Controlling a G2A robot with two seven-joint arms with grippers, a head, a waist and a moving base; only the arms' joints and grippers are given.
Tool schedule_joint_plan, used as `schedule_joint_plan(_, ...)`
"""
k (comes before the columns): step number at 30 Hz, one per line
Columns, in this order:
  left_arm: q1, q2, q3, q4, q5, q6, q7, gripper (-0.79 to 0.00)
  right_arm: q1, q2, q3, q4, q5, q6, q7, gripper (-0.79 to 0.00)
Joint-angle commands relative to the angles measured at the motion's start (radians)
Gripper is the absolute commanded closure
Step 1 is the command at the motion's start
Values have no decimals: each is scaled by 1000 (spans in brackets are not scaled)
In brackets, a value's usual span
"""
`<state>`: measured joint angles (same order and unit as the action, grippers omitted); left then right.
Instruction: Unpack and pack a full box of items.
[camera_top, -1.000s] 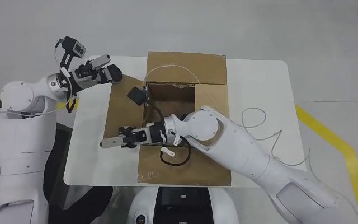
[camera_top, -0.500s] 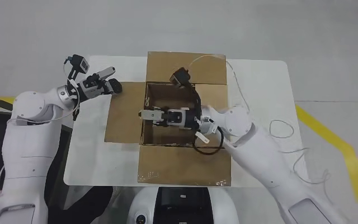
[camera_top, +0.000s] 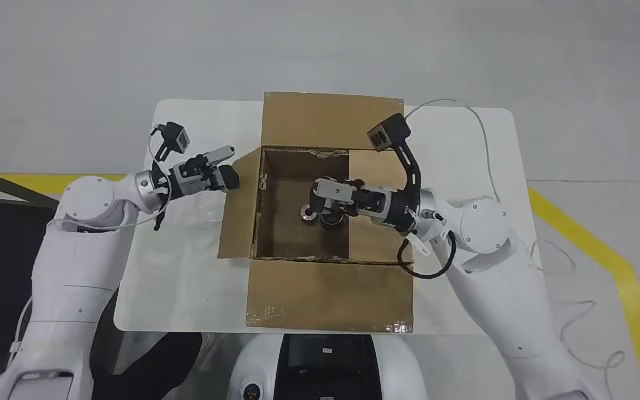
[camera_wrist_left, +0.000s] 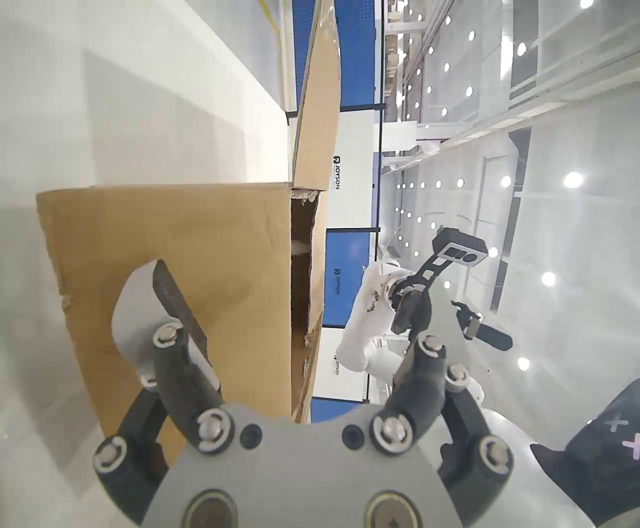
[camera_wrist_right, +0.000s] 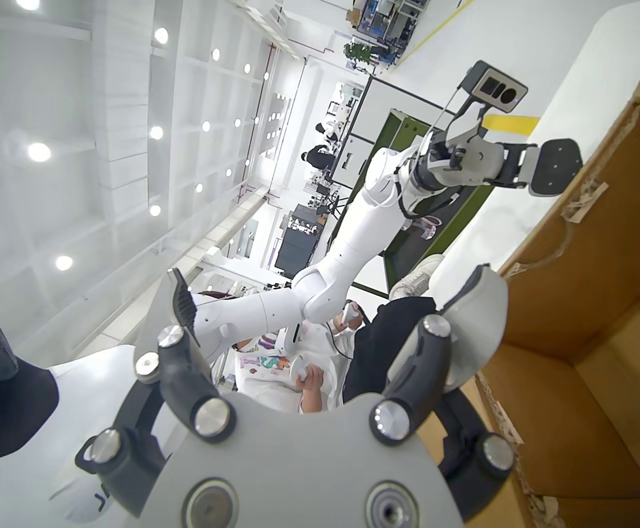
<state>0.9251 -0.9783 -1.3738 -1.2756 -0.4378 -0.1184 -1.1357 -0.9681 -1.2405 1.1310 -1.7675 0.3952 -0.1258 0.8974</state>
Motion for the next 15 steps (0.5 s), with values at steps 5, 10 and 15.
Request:
schedule_joint_plan(5,26,-2,22,-33,1,0,4,-785,-18,5,22,-4,10,-4,7,-785)
schedule_joint_plan(10,42,-3,37,-74,-2,7,13,-785,-17,7,29,3,17,-14,13,-785)
schedule_joint_plan(15,43,-5,55,-111,8,22,14,-785,-27,9,29,14,24,-21,21,-785)
